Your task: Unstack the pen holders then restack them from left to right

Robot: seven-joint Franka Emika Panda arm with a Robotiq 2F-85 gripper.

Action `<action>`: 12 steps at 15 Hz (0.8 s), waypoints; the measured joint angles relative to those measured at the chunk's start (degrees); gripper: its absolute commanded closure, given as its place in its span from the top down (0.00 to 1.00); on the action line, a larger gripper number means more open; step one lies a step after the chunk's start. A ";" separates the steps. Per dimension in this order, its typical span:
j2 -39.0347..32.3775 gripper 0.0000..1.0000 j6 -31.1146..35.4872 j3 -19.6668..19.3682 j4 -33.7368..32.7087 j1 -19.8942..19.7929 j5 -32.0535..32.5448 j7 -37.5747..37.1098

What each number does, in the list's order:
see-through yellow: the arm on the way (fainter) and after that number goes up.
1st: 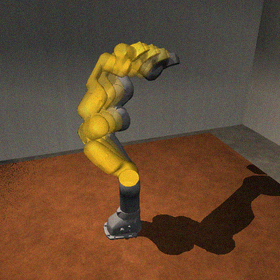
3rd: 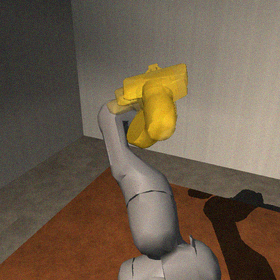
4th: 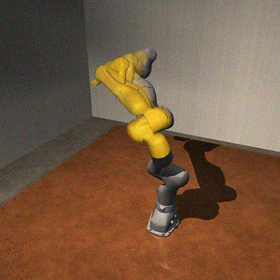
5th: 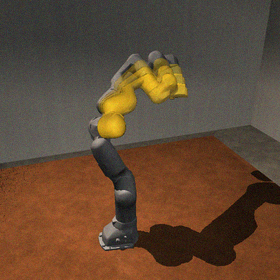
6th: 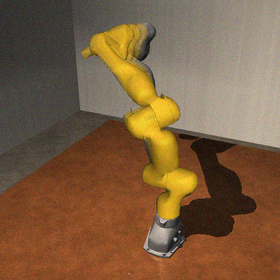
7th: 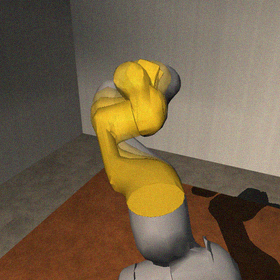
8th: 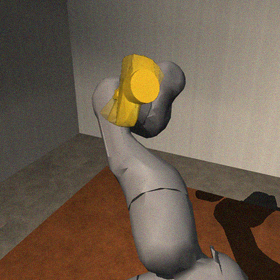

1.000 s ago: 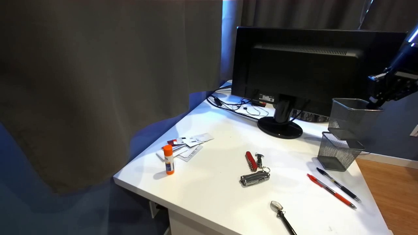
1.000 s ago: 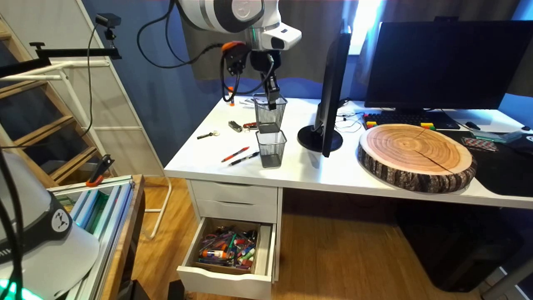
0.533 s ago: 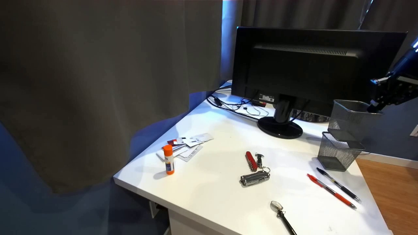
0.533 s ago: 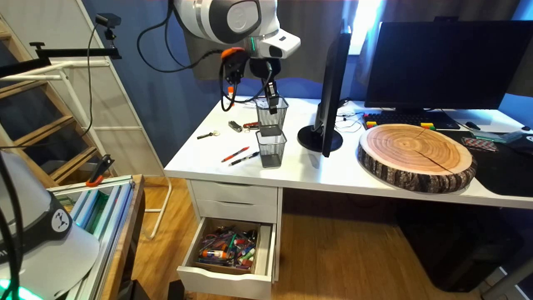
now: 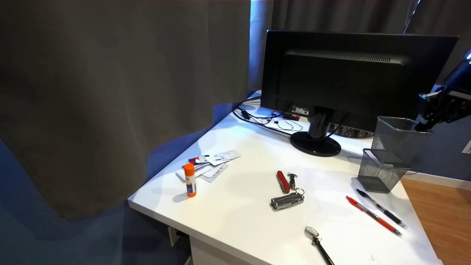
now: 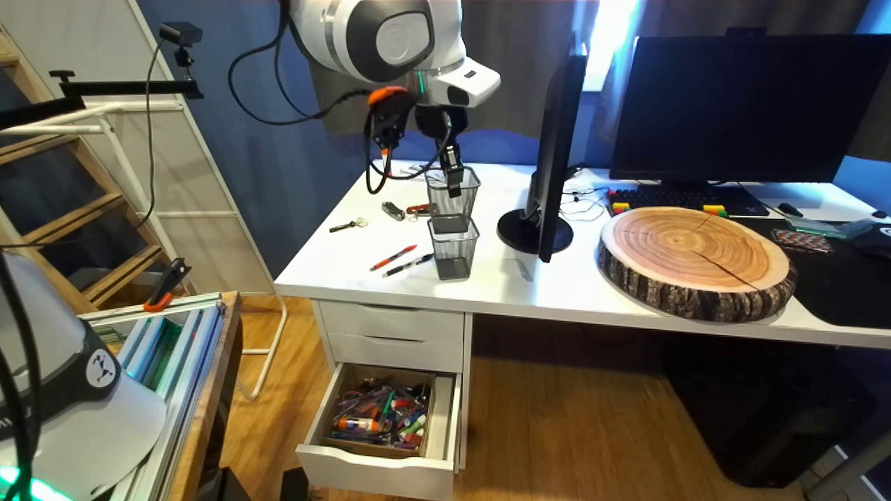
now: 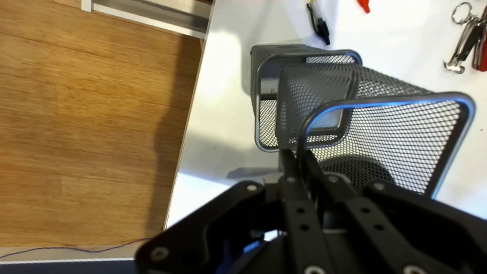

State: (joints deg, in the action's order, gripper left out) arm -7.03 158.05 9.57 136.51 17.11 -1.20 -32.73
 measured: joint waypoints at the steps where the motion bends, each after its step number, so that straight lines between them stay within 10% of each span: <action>1: -0.13 0.02 0.08 0.01 0.00 0.00 -0.08 0.00; 12: -2.58 0.02 1.17 0.28 -0.02 0.02 -0.54 0.01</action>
State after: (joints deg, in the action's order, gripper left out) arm -9.61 159.21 9.85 136.49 17.13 -1.74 -32.72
